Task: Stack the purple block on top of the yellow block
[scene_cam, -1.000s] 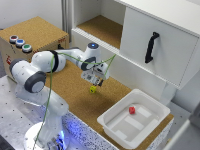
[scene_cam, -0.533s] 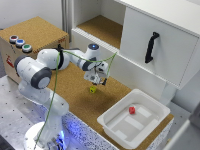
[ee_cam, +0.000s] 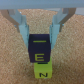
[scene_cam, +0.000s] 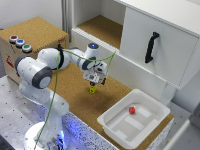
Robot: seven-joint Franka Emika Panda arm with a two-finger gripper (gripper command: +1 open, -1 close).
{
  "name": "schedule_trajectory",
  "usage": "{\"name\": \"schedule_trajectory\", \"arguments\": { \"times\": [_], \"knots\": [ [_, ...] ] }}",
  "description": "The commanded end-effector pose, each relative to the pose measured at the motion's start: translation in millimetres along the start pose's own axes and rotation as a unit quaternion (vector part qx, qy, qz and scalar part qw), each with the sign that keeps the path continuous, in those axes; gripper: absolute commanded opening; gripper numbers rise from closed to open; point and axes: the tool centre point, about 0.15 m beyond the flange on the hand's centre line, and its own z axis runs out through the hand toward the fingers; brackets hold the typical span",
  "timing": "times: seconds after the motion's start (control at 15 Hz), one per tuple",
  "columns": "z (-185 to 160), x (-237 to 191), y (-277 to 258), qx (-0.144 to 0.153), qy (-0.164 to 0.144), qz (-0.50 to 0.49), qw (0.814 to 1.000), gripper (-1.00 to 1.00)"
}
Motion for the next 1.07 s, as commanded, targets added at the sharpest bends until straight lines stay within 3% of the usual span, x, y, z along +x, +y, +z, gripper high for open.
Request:
{"name": "schedule_trajectory", "arguments": {
  "times": [0.0,0.93,1.0],
  "knots": [
    [-1,-14,10,0.002,-0.018,0.015,1.000,-1.00],
    [25,-6,-1,0.013,-0.026,0.014,0.999,-1.00],
    [25,-5,-2,0.010,-0.025,0.015,1.000,1.00]
  ]
}}
